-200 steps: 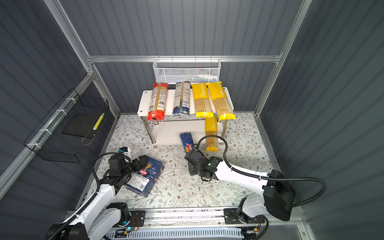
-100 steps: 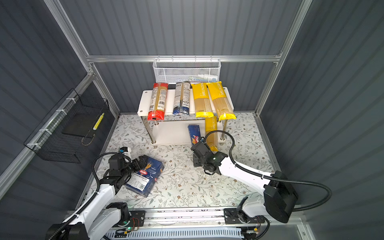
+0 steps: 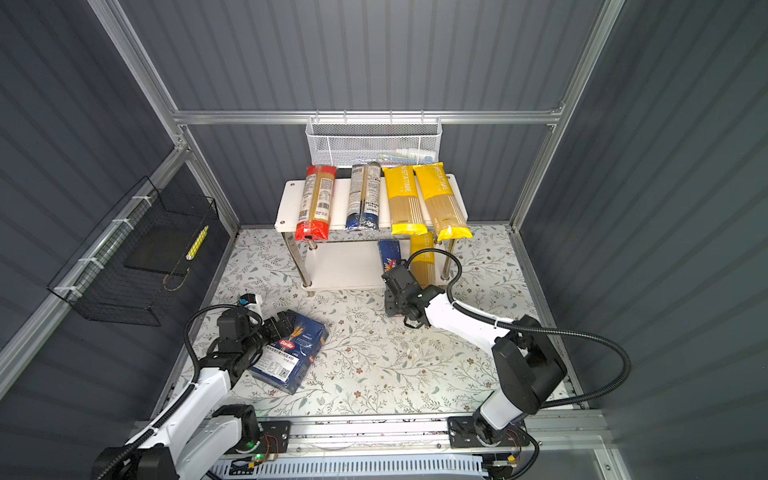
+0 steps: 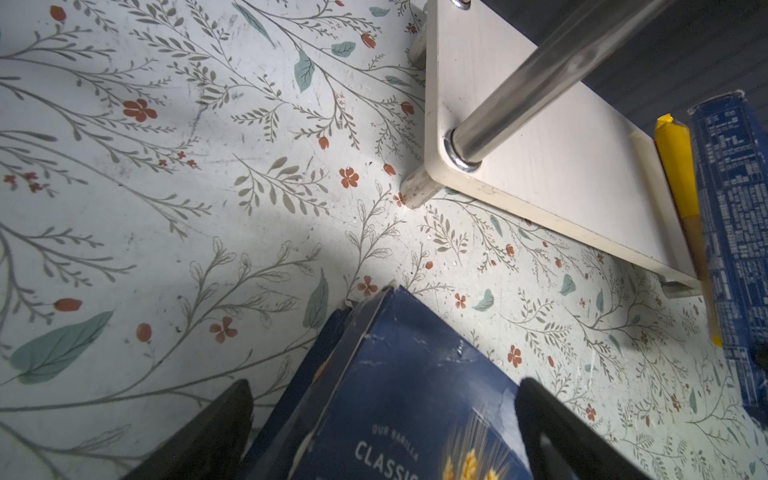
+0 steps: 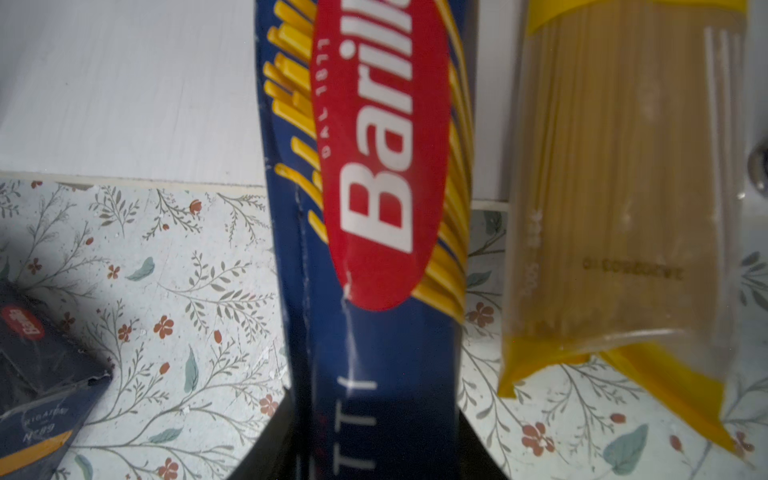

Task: Place and organize the pasta boxes and bags onto the shelf
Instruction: 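Carry the upright Barilla box toward the shelf beside the yellow bag, then stand the Barilla box against the lower shelf and open the right gripper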

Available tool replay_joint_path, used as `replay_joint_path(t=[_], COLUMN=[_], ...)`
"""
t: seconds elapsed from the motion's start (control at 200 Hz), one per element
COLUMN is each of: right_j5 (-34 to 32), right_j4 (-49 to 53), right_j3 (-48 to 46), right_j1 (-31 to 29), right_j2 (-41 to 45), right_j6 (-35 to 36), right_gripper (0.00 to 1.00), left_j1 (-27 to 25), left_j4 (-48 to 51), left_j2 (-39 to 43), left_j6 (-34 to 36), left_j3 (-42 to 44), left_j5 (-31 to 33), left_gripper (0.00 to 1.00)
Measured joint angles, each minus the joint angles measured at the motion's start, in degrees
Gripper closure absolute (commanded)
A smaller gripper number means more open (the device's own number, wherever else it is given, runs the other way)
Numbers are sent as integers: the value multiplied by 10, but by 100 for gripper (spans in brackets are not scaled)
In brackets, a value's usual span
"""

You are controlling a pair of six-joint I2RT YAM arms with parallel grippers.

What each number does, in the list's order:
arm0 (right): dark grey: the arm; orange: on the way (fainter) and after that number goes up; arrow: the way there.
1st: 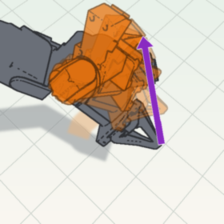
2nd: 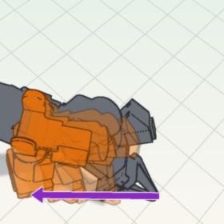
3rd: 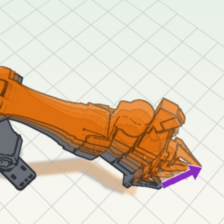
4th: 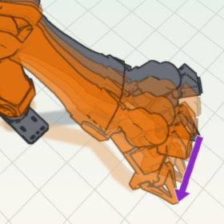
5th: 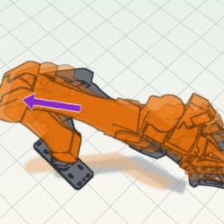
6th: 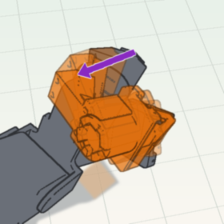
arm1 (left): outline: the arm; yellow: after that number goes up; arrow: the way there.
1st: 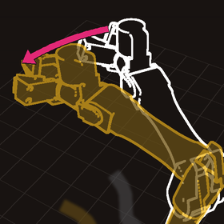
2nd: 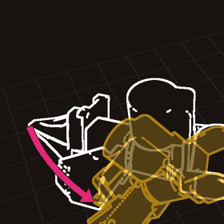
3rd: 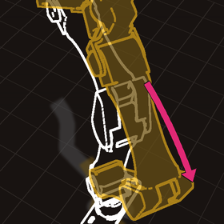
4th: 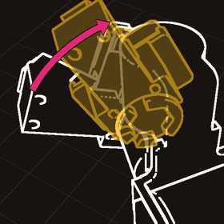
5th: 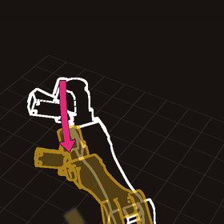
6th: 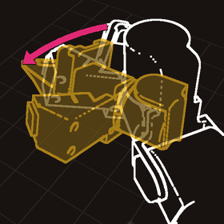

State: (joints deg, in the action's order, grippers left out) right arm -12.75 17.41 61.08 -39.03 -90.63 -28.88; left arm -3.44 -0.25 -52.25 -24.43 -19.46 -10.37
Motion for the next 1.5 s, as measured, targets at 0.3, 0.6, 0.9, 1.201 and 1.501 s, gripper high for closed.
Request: replay_joint_path(t=[0.3,0.6,0.9,1.201,1.501], right_j5=[9,14,11,13,44], right_j4=[-17,-30,-83,-105,-147], right_j3=[21,21,32,27,-89], right_j1=[26,38,44,45,45], right_j2=[-31,-53,-54,-37,74], right_j6=[5,2,-9,-9,-4], right_gripper=[64,56,37,27,22], left_j1=[0,0,0,0,0], left_j4=[0,0,0,0,0], left_j2=[0,0,0,0,5], left_j6=[0,0,0,0,0], left_j3=[0,0,0,0,2], left_j5=[0,0,0,0,0], left_gripper=[1,1,1,1,1])
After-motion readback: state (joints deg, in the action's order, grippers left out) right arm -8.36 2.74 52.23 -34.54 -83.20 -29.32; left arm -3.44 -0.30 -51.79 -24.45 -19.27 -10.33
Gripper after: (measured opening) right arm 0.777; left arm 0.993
